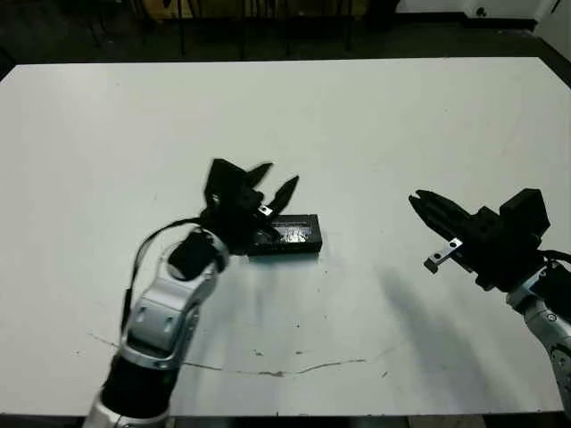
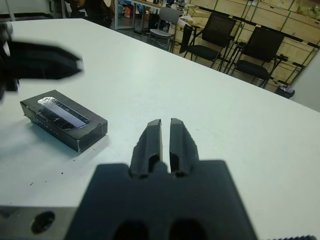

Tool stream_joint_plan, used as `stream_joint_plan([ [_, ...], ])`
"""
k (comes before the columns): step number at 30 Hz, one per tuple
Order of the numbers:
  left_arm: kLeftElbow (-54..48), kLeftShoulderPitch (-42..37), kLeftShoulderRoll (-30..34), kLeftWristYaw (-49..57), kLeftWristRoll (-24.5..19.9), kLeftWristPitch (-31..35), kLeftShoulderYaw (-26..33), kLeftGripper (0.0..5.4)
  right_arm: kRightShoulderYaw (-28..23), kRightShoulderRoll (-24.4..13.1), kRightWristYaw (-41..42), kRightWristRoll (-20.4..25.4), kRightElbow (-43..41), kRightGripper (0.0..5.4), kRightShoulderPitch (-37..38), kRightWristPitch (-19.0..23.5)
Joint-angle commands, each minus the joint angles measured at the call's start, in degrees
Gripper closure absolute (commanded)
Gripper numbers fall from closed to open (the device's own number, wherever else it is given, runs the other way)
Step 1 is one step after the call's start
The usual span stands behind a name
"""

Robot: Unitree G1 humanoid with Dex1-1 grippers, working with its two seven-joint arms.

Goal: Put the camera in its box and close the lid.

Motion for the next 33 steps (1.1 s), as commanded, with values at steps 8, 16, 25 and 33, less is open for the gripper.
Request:
stream_joint_plan([
  [8, 6.9, 2.0, 1.1, 3.5, 5.7, 6.6, -4.6, 5.38, -0.1, 0.4, 0.1, 0.3, 0.1, 5.40, 0.7, 0.4],
  [16, 14.0, 2.2, 2.7, 3.2, 6.9, 10.5, -3.7, 5.38, -0.1, 0.3, 0.7, 0.2, 0.7, 5.40, 0.8, -1.0],
  [25, 10.1, 5.8, 4.9, -0.7, 4.4, 8.5, -2.0, 5.38, 0.0, 0.5, 0.4, 0.7, -0.2, 5.40, 1.4, -0.3],
  [33, 0.7, 12.5, 2.6, 3.9, 1.2, -15.4, 8.9, 5.38, 0.1, 2.7, -1.8, 0.5, -1.4, 5.40, 2.9, -0.9],
])
